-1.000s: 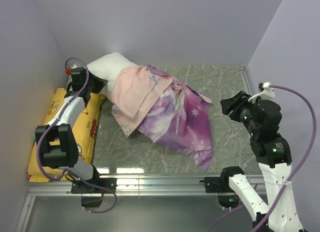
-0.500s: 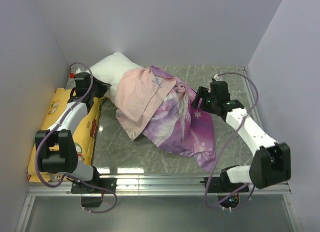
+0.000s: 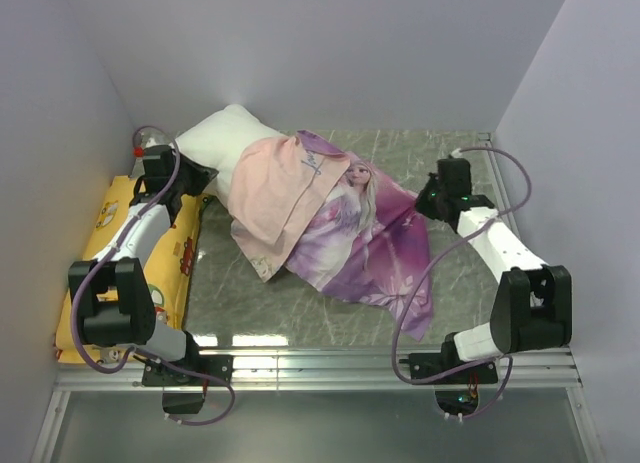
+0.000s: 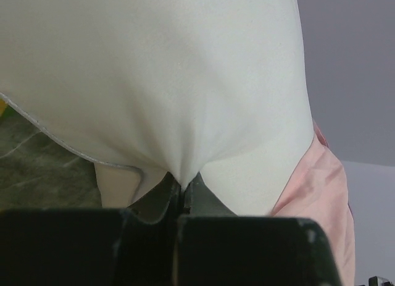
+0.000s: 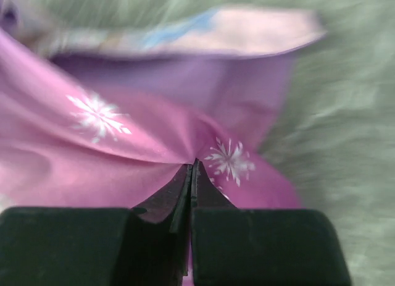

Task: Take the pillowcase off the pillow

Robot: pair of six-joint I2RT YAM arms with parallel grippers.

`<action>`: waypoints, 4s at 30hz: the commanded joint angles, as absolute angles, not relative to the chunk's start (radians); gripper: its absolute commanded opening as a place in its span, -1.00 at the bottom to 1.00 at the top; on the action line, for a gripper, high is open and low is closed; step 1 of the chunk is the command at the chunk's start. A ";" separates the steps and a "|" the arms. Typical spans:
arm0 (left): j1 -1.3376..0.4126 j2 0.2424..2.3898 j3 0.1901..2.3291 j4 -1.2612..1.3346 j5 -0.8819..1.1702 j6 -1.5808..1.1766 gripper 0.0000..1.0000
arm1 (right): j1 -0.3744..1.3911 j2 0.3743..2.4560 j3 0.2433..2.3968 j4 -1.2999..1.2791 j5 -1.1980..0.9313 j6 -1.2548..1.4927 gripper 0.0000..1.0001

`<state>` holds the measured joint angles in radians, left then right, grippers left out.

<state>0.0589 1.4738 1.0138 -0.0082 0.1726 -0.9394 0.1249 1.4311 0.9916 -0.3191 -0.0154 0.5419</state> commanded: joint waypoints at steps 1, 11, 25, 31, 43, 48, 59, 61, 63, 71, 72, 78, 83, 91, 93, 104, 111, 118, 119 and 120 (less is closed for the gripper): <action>0.113 1.428 1.043 0.018 0.204 -0.939 -0.99 | 0.005 1.330 0.966 -0.331 0.014 0.555 -1.00; 0.118 1.431 1.006 0.066 0.239 -0.948 -0.99 | -0.008 1.253 1.034 -0.351 -0.130 0.494 -0.24; 0.101 1.440 1.008 0.064 0.247 -0.946 -0.99 | 0.293 1.565 1.169 -0.270 -0.087 0.459 0.54; 0.103 1.443 1.011 0.052 0.241 -0.940 -0.99 | 0.258 1.511 1.097 -0.265 -0.012 0.512 -1.00; 0.169 1.453 1.035 0.041 0.253 -0.943 -0.99 | -0.314 1.195 0.973 -0.367 -0.061 0.557 -1.00; 0.153 1.468 1.025 0.074 0.275 -0.957 -0.99 | -0.235 1.146 1.021 -0.389 -0.106 0.563 -1.00; 0.095 1.470 0.996 0.089 0.242 -0.954 -0.99 | 0.372 1.068 1.037 -0.501 0.090 0.469 0.50; 0.084 1.473 1.000 0.090 0.236 -0.957 -0.99 | 0.512 1.046 1.013 -0.503 0.101 0.489 0.54; 0.069 1.479 1.008 0.086 0.223 -0.954 -0.99 | 0.660 1.031 0.968 -0.491 0.138 0.509 0.59; 0.035 1.493 1.037 0.081 0.204 -0.966 -0.99 | 0.845 1.164 0.916 -0.462 0.262 0.583 0.63; 0.035 1.494 1.043 0.077 0.204 -0.968 -0.99 | 0.847 1.186 0.911 -0.462 0.271 0.584 0.58; 0.041 1.511 1.118 0.031 0.187 -0.948 -0.99 | 0.835 1.088 0.845 -0.524 0.368 0.594 -0.86; 0.089 1.549 1.196 0.011 0.213 -0.962 -0.99 | 0.722 0.884 0.838 -0.694 0.446 0.594 -1.00; 0.150 1.629 1.328 -0.066 0.230 -0.942 -0.99 | 0.368 0.552 1.012 -0.837 0.428 0.489 -1.00; 0.152 1.634 1.339 -0.074 0.238 -0.939 -0.99 | 0.365 0.560 1.061 -0.835 0.408 0.509 -1.00; 0.074 1.545 1.201 -0.032 0.247 -0.888 -0.99 | 0.370 0.903 0.881 -0.589 0.252 0.472 -0.28; 0.009 1.523 1.120 -0.008 0.221 -0.900 -0.99 | 0.558 0.868 0.893 -0.598 0.328 0.492 0.53; -0.049 1.525 1.118 0.018 0.196 -0.903 -0.99 | 0.814 0.848 0.891 -0.559 0.371 0.508 0.78; -0.052 1.525 1.118 0.018 0.195 -0.904 -0.99 | 0.833 0.889 0.876 -0.549 0.371 0.506 0.79; -0.054 1.517 1.117 0.015 0.192 -0.904 -0.99 | 0.848 0.914 0.871 -0.539 0.376 0.509 0.80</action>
<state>-0.0311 1.5620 1.1255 -0.0452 0.1883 -0.9176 0.7975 0.8444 0.8780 -0.5999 0.3328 0.5022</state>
